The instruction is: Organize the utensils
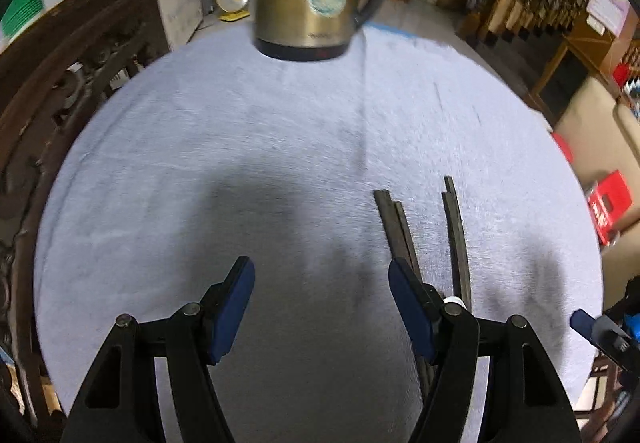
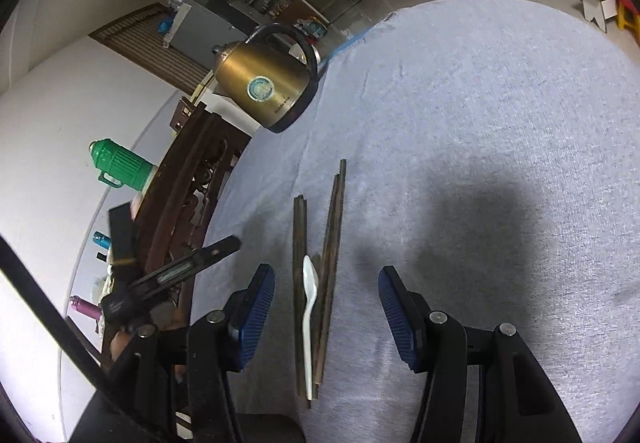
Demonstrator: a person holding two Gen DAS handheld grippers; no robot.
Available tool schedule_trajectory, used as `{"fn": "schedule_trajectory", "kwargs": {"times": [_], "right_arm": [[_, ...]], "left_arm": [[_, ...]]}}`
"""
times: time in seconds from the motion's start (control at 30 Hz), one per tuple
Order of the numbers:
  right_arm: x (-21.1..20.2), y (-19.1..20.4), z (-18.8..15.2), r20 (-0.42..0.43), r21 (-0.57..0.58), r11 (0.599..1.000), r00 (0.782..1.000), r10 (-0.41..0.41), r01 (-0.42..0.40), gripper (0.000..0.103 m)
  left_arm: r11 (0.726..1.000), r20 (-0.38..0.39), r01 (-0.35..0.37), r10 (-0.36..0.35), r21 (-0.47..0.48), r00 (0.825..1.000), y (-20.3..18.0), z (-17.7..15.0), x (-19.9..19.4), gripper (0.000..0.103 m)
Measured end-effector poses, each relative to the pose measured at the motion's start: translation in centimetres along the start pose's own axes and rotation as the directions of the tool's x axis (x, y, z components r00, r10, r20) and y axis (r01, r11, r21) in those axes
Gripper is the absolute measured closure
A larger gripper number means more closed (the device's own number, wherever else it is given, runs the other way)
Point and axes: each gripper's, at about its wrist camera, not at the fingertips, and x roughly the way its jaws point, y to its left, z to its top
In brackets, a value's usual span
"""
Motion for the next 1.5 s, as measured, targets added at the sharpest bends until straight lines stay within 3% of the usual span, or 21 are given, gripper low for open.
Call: {"fn": "schedule_trajectory", "kwargs": {"times": [0.5,0.83,1.07,1.13,1.23,1.37,1.5], "right_arm": [[2.4,-1.0,0.7,-0.046,0.010,1.000,0.999,-0.026,0.026,0.045],[4.7,0.0,1.8,-0.064,-0.019,0.998,0.997,-0.053,0.052,0.045],[5.5,-0.1,1.7,-0.072,-0.002,0.998,0.996,-0.058,0.058,0.045],[5.6,-0.1,1.6,-0.076,-0.001,0.998,0.995,-0.059,0.059,0.045],[5.5,0.0,1.8,-0.070,-0.008,0.998,0.995,-0.065,0.064,0.045],[5.7,0.2,2.1,-0.069,-0.015,0.998,0.995,-0.067,0.066,0.045],[6.6,1.1,2.4,-0.078,-0.046,0.996,0.994,-0.079,0.075,0.045]], "left_arm": [[1.000,-0.068,0.003,-0.003,0.012,0.998,-2.6,0.8,5.6,0.033],[1.000,-0.064,0.014,-0.012,0.025,0.998,-2.2,1.5,5.6,0.033],[0.996,-0.064,0.088,-0.088,-0.015,0.994,-2.4,2.8,5.8,0.033],[0.998,-0.061,0.065,-0.064,0.004,0.996,-2.7,2.7,5.8,0.033],[0.999,-0.054,0.025,-0.024,0.033,0.998,-2.6,2.8,5.7,0.045],[0.999,-0.071,0.039,-0.040,-0.004,0.997,-1.0,3.0,5.3,0.065],[0.999,-0.079,0.028,-0.029,-0.018,0.996,1.0,2.6,4.5,0.068]]}}
